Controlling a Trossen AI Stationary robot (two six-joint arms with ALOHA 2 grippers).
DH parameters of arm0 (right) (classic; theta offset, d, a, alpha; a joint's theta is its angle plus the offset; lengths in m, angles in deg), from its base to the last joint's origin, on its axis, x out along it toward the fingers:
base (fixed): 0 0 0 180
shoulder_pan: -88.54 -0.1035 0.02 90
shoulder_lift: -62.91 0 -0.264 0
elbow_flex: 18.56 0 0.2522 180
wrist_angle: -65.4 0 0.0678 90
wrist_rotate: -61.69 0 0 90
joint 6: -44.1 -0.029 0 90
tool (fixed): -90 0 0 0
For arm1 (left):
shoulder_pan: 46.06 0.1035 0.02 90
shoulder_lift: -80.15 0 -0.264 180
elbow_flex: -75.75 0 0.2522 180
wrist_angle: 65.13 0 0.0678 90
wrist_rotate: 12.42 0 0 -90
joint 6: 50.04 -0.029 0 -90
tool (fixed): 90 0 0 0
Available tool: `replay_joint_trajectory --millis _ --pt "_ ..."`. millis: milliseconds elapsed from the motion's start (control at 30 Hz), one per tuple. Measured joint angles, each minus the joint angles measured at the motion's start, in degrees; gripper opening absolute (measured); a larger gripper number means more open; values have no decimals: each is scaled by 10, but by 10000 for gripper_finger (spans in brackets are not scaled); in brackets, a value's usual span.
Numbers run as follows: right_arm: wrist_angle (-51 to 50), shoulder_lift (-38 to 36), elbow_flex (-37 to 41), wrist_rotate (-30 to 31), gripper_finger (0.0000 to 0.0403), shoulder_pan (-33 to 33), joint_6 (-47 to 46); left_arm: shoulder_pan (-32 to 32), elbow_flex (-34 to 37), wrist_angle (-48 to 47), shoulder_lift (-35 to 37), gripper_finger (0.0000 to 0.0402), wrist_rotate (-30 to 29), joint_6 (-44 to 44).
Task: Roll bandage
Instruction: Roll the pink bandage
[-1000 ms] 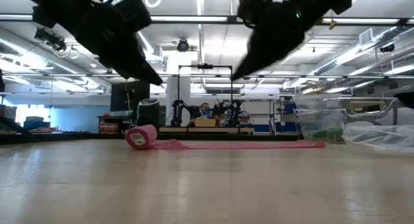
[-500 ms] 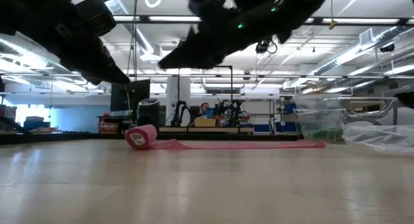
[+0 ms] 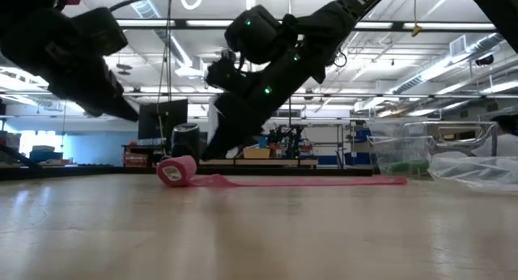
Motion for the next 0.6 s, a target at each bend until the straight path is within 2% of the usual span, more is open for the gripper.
replay_joint_trajectory --millis 167,267,467,600 --pt "-40 2 6 1 2 5 -4 0 1 27 -31 8 28 51" --pt "-52 2 6 1 3 5 -4 1 -2 52 -71 25 36 105" --pt "-43 1 6 1 5 5 0 1 0 85 -158 90 37 222" --pt "-34 0 6 1 4 4 6 1 1 155 -228 137 -1 256"
